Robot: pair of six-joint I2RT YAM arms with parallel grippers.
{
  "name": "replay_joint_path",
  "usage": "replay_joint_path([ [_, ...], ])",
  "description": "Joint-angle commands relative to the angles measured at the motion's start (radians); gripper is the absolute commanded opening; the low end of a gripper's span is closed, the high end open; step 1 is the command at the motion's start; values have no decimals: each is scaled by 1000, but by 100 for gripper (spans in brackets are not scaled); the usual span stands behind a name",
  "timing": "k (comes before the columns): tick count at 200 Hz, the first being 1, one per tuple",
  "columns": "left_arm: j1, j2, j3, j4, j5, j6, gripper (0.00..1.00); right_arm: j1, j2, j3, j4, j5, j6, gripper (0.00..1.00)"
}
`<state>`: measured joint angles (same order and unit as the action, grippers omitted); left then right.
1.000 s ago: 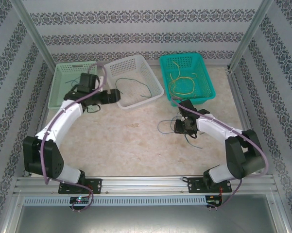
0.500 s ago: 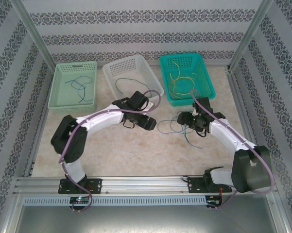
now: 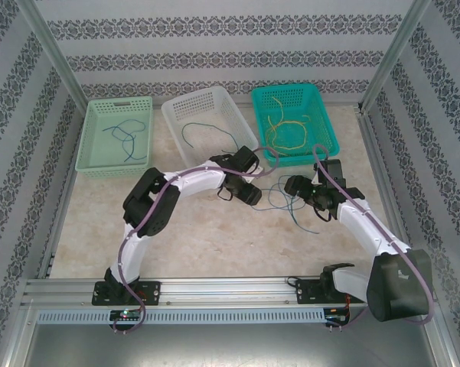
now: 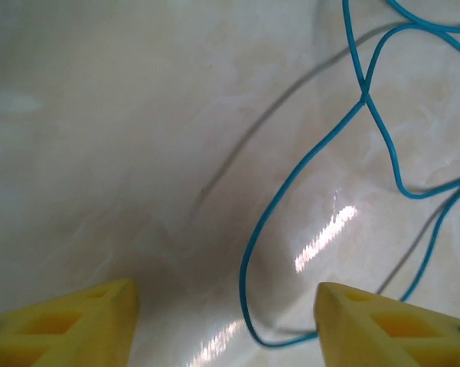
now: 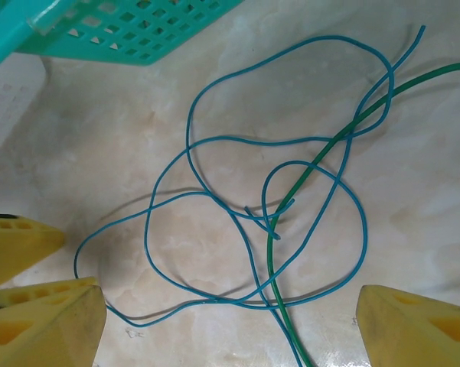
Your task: Untangle the cables
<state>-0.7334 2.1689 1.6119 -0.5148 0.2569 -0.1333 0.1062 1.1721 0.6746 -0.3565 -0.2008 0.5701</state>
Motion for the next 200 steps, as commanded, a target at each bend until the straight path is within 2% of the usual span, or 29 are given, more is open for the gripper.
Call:
replay_joint_path([
  [1,-9,46,66,-43,23,-9,57,-13,-18,-17,15,-14,2,85],
  [13,-11,62,68,-36,17,-25,57,-15,-19,-18,15,-15,2,85],
  [24,-11,70,63,-29,17,-36,52,-16,-19,-18,15,-18,-1,86],
  [34,-11,72,58,-22,23,-41,41,-17,-17,-18,17,-22,-4,86],
  [48,-11,65,48,-13,24,-47,21,-17,-11,-17,14,-24,-7,86],
  [72,-11,40,35,-4,25,-47,0,-20,-9,-18,16,-27,-4,87],
  [96,-11,-26,-3,15,0,-52,0,-19,-15,-17,11,-29,-6,86],
  [120,-11,-117,-45,1,-81,-32,0,-9,-24,-15,8,-27,-28,84],
  [200,-11,-483,-258,39,-227,-26,0,124,48,-8,135,-31,33,79],
])
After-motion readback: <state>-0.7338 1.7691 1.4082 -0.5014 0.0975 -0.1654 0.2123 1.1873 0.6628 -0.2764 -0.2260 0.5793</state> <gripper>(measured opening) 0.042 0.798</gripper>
